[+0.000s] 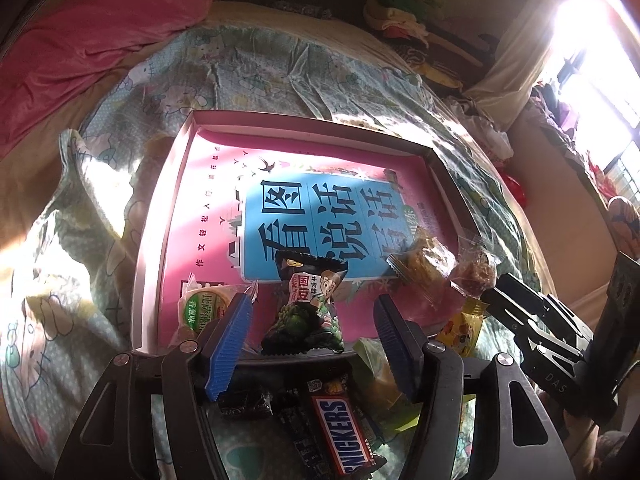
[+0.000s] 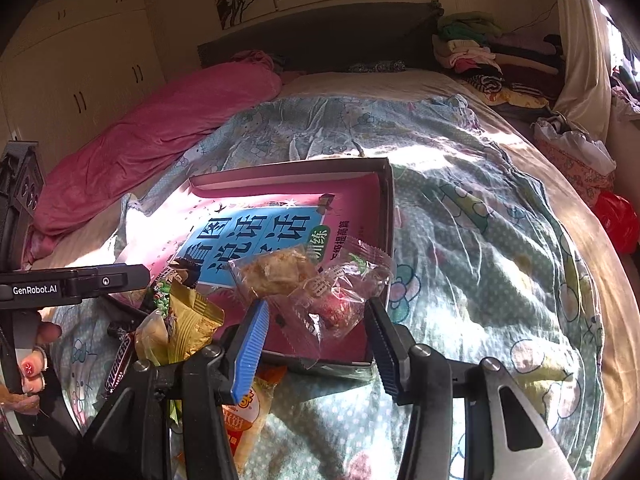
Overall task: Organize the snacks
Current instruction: 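Lower the dark cartoon bag into the box and open the left tool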
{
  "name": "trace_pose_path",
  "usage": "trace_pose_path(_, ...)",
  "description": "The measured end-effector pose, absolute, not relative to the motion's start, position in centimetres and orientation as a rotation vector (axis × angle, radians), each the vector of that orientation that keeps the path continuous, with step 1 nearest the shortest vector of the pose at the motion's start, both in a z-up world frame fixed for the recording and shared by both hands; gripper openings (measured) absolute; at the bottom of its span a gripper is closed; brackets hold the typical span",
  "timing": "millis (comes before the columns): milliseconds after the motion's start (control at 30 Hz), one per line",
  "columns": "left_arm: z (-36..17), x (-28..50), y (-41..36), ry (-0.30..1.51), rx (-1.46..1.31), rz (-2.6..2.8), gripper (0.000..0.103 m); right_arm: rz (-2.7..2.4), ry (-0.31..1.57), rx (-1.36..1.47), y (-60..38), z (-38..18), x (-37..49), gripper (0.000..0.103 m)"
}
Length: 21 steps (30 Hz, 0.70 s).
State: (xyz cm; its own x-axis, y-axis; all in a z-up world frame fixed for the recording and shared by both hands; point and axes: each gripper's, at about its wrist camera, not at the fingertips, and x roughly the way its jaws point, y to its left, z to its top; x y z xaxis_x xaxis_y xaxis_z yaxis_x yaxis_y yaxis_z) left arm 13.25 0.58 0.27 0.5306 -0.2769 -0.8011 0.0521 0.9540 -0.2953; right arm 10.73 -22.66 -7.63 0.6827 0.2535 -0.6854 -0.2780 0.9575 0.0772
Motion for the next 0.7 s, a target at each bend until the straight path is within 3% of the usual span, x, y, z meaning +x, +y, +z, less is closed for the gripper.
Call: trace_pose_path(700,2.4,11.7,2.3,0.939,-0.292,-0.171,0.072,0.309,0.668,0.032,-23.4,-5.5,10.0,0.057)
